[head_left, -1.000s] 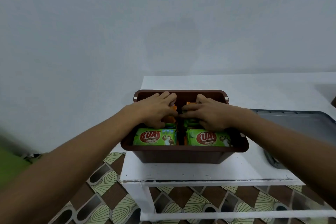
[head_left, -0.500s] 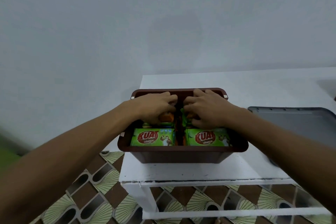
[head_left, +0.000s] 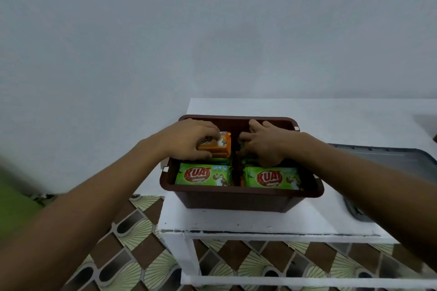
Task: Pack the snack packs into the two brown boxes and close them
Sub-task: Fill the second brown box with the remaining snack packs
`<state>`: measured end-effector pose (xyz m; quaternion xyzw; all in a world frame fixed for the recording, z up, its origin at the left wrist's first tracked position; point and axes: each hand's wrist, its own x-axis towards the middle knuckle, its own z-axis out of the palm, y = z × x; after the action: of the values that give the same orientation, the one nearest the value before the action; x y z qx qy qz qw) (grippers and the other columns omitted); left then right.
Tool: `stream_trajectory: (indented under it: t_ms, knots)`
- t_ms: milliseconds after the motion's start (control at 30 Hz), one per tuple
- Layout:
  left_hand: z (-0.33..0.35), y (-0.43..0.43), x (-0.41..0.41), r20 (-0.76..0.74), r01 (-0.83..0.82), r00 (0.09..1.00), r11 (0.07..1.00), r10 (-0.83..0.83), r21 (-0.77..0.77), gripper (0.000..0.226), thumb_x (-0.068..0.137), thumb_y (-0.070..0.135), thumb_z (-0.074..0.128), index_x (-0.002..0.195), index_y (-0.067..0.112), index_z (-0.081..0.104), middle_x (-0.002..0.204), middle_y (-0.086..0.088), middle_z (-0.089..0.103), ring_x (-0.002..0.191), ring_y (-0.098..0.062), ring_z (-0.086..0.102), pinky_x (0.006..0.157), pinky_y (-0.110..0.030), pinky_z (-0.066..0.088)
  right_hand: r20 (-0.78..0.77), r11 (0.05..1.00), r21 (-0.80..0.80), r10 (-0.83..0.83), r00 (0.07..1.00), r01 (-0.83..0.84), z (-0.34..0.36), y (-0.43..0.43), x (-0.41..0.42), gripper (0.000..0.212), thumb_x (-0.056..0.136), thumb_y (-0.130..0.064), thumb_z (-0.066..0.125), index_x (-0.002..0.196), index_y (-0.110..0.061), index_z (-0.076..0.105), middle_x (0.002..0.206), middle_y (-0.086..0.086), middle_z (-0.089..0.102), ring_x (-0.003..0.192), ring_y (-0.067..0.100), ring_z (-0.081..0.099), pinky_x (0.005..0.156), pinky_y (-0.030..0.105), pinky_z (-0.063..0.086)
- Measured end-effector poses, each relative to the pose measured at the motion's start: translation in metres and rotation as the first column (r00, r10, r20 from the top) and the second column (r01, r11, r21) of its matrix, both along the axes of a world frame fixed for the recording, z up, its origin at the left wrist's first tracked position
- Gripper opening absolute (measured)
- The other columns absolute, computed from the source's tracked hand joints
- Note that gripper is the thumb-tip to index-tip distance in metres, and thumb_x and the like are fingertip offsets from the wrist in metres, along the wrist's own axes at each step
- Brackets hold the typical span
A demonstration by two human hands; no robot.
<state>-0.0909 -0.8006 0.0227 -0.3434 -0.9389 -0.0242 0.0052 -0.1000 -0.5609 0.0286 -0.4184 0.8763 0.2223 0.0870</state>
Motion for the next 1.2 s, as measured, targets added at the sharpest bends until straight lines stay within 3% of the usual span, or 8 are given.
stream_trajectory:
  t_ms: [133, 233, 367, 467, 533, 800, 1000, 1200]
  knots:
    - [-0.011, -0.010, 0.013, -0.111, -0.174, 0.969, 0.930, 0.220, 0.325, 0.042, 0.085, 0.048, 0.058, 0.117, 0.022, 0.066, 0.128, 0.003, 0.058, 0.120, -0.016, 0.049, 0.103, -0.043, 0.040, -0.032, 0.954, -0.292, -0.082, 0.996, 0.069, -0.002, 0.035, 0.009, 0.059, 0.089, -0.031, 0.048, 0.146, -0.039, 0.034, 0.152, -0.006, 0.028, 0.123, 0.021, 0.032, 0.088, 0.035, 0.032]
    - [-0.015, -0.004, 0.020, 0.059, -0.359, 0.917, 0.751, 0.395, 0.554, 0.037, 0.088, 0.034, 0.067, 0.122, 0.021, 0.061, 0.141, 0.001, 0.047, 0.131, -0.016, 0.040, 0.106, -0.032, 0.035, -0.060, 0.806, -0.563, -0.261, 0.963, 0.183, -0.014, 0.062, 0.028, 0.054, 0.087, -0.024, 0.056, 0.140, -0.029, 0.047, 0.149, 0.002, 0.038, 0.135, 0.026, 0.031, 0.106, 0.047, 0.034]
    - [-0.013, 0.002, 0.021, 0.104, -0.412, 0.889, 0.679, 0.446, 0.607, 0.035, 0.089, 0.027, 0.067, 0.122, 0.017, 0.061, 0.142, -0.002, 0.049, 0.130, -0.018, 0.045, 0.102, -0.025, 0.034, 0.228, 0.326, -0.844, -0.499, 0.836, 0.425, -0.025, 0.082, 0.045, 0.060, 0.086, -0.007, 0.061, 0.141, -0.024, 0.046, 0.152, 0.008, 0.036, 0.140, 0.028, 0.028, 0.113, 0.045, 0.029]
    - [-0.017, 0.005, 0.021, 0.104, -0.442, 0.864, 0.645, 0.493, 0.623, 0.034, 0.089, 0.026, 0.067, 0.122, 0.017, 0.061, 0.143, -0.003, 0.047, 0.132, -0.019, 0.043, 0.101, -0.024, 0.033, 0.598, -0.083, -0.790, -0.325, 0.733, 0.608, -0.032, 0.090, 0.053, 0.057, 0.091, -0.004, 0.052, 0.136, -0.039, 0.047, 0.138, -0.007, 0.051, 0.128, 0.015, 0.048, 0.100, 0.036, 0.045]
    - [-0.017, 0.009, 0.021, 0.104, -0.450, 0.855, 0.626, 0.508, 0.636, 0.033, 0.089, 0.026, 0.066, 0.121, 0.018, 0.062, 0.144, -0.003, 0.046, 0.132, -0.019, 0.043, 0.100, -0.024, 0.034, 0.663, -0.217, -0.749, -0.223, 0.715, 0.626, -0.033, 0.092, 0.054, 0.056, 0.091, -0.001, 0.049, 0.127, -0.043, 0.051, 0.126, -0.014, 0.057, 0.120, 0.010, 0.054, 0.086, 0.030, 0.051]
    - [-0.014, 0.055, 0.015, 0.098, -0.418, 0.864, 0.596, 0.494, 0.686, 0.029, 0.089, 0.025, 0.067, 0.117, 0.017, 0.065, 0.139, -0.002, 0.051, 0.127, -0.017, 0.047, 0.100, -0.024, 0.037, 0.665, -0.297, -0.746, -0.285, 0.691, 0.596, -0.031, 0.128, 0.050, 0.054, 0.089, 0.006, 0.046, 0.135, -0.022, 0.054, 0.130, -0.001, 0.058, 0.116, 0.016, 0.056, 0.072, 0.014, 0.048]
    - [-0.014, 0.100, -0.004, 0.092, -0.396, 0.884, 0.628, 0.459, 0.669, 0.029, 0.089, 0.027, 0.067, 0.117, 0.018, 0.064, 0.137, -0.002, 0.053, 0.126, -0.016, 0.048, 0.100, -0.024, 0.037, 0.688, -0.332, -0.725, -0.295, 0.663, 0.604, -0.030, 0.170, 0.041, 0.053, 0.090, 0.004, 0.043, 0.133, -0.026, 0.054, 0.125, -0.002, 0.060, 0.104, 0.010, 0.061, 0.064, 0.015, 0.051]
    - [-0.008, 0.124, -0.022, 0.051, -0.384, 0.900, 0.730, 0.433, 0.565, 0.032, 0.090, 0.028, 0.065, 0.119, 0.016, 0.063, 0.135, -0.004, 0.054, 0.123, -0.019, 0.050, 0.100, -0.027, 0.037, 0.654, -0.215, -0.752, -0.354, 0.668, 0.623, -0.031, 0.197, 0.021, 0.056, 0.090, 0.001, 0.041, 0.138, -0.026, 0.048, 0.135, 0.002, 0.055, 0.119, 0.020, 0.055, 0.096, 0.037, 0.049]
